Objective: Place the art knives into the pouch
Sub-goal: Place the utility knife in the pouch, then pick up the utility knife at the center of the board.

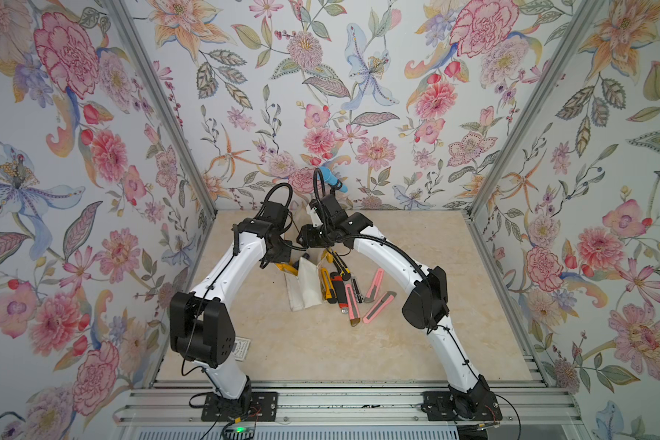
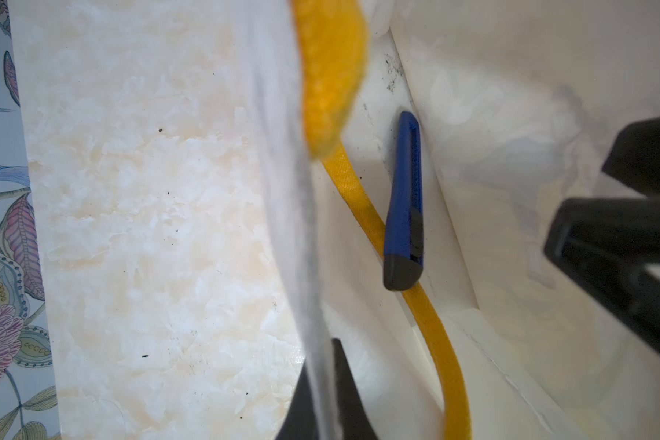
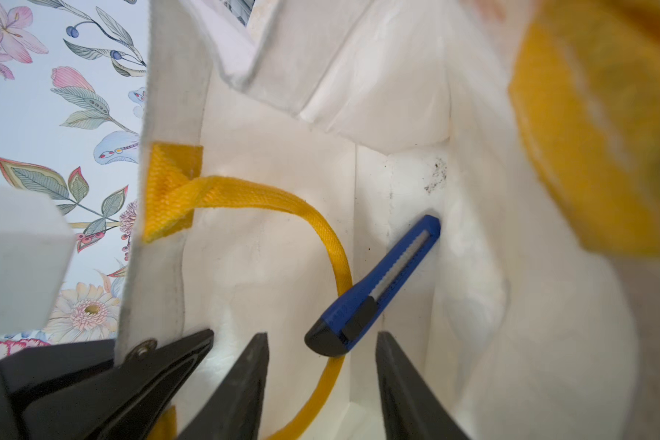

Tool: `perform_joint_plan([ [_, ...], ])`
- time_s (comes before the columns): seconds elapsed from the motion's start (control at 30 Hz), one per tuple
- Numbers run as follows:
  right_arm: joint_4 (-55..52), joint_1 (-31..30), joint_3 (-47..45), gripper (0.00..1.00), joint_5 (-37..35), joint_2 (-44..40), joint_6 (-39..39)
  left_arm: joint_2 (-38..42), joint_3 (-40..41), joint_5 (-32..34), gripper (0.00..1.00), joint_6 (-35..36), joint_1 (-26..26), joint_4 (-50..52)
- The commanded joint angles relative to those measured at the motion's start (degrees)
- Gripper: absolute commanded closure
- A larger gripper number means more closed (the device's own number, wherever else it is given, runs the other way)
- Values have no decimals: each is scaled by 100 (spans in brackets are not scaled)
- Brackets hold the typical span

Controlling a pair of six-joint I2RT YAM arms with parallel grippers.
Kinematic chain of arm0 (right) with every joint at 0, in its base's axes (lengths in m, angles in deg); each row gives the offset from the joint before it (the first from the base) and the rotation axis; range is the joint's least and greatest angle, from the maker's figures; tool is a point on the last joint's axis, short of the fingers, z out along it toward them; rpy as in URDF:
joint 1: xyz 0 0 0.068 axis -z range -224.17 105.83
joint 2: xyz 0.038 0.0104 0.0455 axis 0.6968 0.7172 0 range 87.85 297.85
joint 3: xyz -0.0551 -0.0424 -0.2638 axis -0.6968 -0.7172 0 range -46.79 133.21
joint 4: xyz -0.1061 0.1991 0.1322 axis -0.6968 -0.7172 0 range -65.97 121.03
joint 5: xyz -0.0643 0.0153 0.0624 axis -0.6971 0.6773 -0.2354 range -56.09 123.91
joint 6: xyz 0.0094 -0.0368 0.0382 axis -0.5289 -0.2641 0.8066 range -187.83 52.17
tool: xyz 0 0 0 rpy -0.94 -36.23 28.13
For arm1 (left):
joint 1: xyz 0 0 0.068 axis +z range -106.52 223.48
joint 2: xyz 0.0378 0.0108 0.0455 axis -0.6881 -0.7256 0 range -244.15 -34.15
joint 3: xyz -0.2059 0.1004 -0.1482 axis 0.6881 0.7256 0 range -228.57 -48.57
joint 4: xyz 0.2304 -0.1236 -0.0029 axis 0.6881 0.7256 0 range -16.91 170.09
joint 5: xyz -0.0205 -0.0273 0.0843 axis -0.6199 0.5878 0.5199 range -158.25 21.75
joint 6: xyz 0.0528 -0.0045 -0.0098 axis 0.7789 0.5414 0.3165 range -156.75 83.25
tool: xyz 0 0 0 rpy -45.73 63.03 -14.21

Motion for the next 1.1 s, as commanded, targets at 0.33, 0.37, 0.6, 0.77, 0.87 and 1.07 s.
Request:
perform_joint_plan([
  [0.33,-5,308,835,46,-275,-601,-295,178,108,69,100,-136,41,-28],
  [0.37,13,384,827,45,-344,-699,-306,172,103,67,100,-145,55,-25],
  [0.6,94,950,340,42,-775,-1279,-527,185,93,153,100,-189,153,-18],
  [0.77,86,1072,-923,40,-1063,-1598,-752,202,29,230,100,-215,275,8],
  [0.87,84,1089,-1601,40,-1065,-1621,-754,145,-85,213,100,-224,352,40],
  [1.07,88,989,-2046,41,-1199,-1171,-917,-166,-530,209,100,-164,386,184],
])
